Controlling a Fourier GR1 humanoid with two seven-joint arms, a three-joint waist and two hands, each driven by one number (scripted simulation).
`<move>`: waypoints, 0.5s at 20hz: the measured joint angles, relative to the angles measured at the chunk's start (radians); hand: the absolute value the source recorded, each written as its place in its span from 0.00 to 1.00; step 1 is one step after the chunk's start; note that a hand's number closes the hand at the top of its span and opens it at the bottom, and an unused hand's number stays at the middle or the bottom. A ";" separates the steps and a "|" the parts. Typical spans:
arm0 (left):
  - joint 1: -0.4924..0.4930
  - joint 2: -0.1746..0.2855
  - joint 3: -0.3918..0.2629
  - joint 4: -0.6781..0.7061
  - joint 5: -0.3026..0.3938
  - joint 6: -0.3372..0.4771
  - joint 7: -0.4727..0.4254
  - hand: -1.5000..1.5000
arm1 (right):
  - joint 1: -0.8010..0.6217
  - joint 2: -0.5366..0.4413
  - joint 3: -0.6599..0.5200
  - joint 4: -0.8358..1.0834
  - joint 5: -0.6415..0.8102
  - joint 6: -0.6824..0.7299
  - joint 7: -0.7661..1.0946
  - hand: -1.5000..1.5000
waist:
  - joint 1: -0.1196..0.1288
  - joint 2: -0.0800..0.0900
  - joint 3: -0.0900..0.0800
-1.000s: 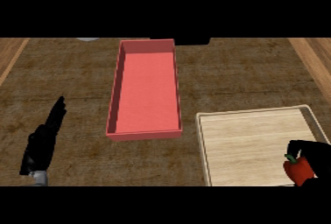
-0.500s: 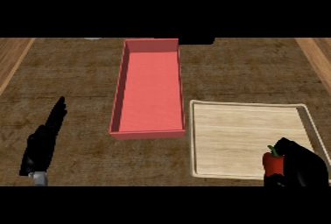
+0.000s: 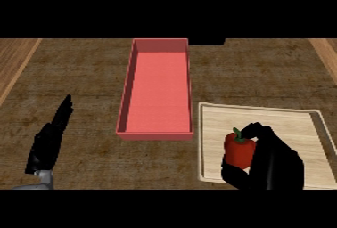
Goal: Pick the bell pepper from the tray and place it in the cardboard box
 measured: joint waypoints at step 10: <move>0.003 -0.022 -0.016 0.004 -0.012 0.003 -0.021 0.50 | -0.488 -0.003 0.123 0.166 -0.101 -0.044 0.145 1.00 | 0.018 0.006 0.001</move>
